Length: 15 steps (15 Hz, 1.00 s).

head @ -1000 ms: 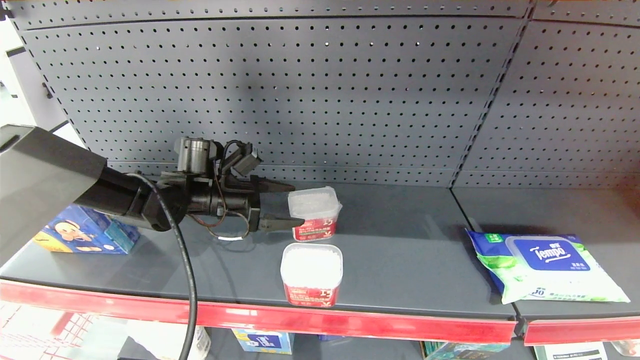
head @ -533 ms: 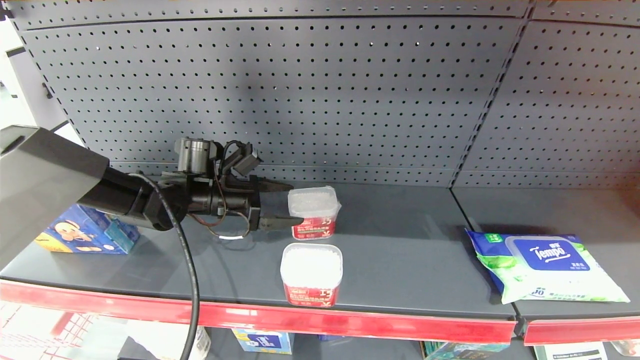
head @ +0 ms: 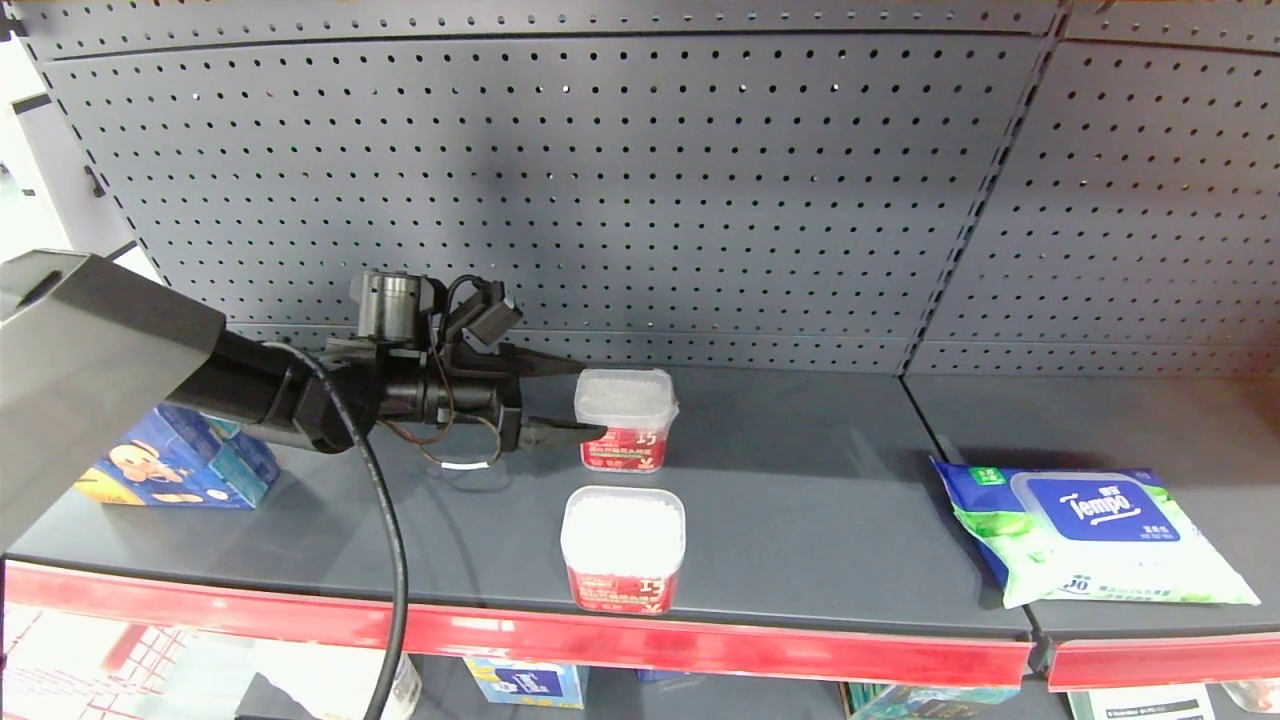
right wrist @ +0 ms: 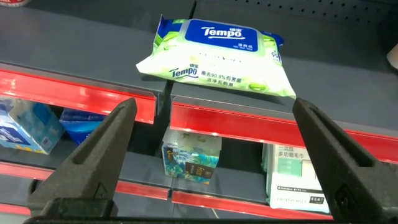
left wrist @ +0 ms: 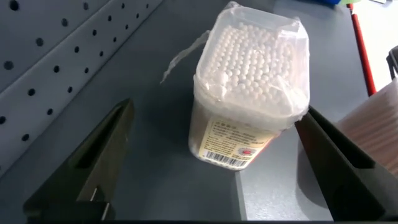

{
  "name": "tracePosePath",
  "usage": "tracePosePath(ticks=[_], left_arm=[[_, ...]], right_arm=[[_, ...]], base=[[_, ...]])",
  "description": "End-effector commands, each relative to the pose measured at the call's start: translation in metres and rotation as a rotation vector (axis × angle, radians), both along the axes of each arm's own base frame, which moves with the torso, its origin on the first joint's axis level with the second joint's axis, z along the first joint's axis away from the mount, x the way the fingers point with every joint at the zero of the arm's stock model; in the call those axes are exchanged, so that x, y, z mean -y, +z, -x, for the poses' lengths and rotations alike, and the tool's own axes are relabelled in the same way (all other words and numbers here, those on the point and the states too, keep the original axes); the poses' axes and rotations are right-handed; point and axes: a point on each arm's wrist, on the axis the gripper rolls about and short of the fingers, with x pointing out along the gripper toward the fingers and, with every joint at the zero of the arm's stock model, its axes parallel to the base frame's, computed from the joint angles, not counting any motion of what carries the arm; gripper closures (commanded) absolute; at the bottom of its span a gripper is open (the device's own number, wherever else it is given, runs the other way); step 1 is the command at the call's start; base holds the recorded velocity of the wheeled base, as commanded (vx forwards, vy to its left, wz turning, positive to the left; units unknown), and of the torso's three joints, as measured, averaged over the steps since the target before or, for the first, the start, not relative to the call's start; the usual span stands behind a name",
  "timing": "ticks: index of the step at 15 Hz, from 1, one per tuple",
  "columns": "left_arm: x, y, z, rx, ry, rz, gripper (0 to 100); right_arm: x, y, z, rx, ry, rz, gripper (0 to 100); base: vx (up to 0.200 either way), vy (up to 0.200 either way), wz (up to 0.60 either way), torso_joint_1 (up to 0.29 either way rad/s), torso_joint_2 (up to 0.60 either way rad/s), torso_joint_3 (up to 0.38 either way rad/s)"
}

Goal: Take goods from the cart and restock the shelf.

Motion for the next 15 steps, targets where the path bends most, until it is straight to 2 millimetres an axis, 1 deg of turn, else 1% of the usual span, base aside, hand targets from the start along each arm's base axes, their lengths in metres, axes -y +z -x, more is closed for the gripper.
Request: tracePosePath(ticks=[1, 5, 7, 10, 12, 13, 14, 15], left_arm=[[0.0, -0.001, -0.001, -0.002, 0.0, 0.0, 0], [-0.002, 0.002, 0.003, -0.001, -0.001, 0.002, 0], [-0.01, 0.013, 0.019, -0.001, 0.003, 0.006, 0], [-0.025, 0.029, 0.051, 0.002, 0.025, 0.005, 0], [-0.042, 0.039, 0.068, 0.013, 0.073, 0.003, 0], [-0.048, 0.043, 0.073, 0.019, 0.087, 0.004, 0], [-0.059, 0.053, 0.087, 0.044, 0.122, 0.005, 0], [-0.07, 0.062, 0.101, 0.071, 0.18, -0.006, 0]], right_arm=[[0.0, 0.0, 0.0, -0.002, 0.0, 0.001, 0], [0.0, -0.001, 0.0, -0.005, 0.002, 0.002, 0], [0.0, 0.0, 0.0, -0.004, 0.009, 0.002, 0], [0.0, 0.001, -0.002, -0.021, 0.025, 0.002, 0], [-0.001, 0.006, -0.007, -0.055, 0.057, 0.002, 0], [-0.002, 0.01, -0.009, -0.067, 0.064, 0.002, 0], [-0.003, 0.028, -0.017, -0.099, 0.07, 0.001, 0], [-0.004, 0.05, -0.03, -0.134, 0.061, 0.004, 0]], base=[[0.0, 0.0, 0.0, 0.0, 0.0, 0.0], [0.0, 0.0, 0.0, 0.0, 0.0, 0.0], [0.0, 0.0, 0.0, 0.0, 0.0, 0.0], [0.0, 0.0, 0.0, 0.0, 0.0, 0.0], [0.0, 0.0, 0.0, 0.0, 0.0, 0.0], [0.0, 0.0, 0.0, 0.0, 0.0, 0.0], [0.0, 0.0, 0.0, 0.0, 0.0, 0.0], [0.0, 0.0, 0.0, 0.0, 0.0, 0.0]])
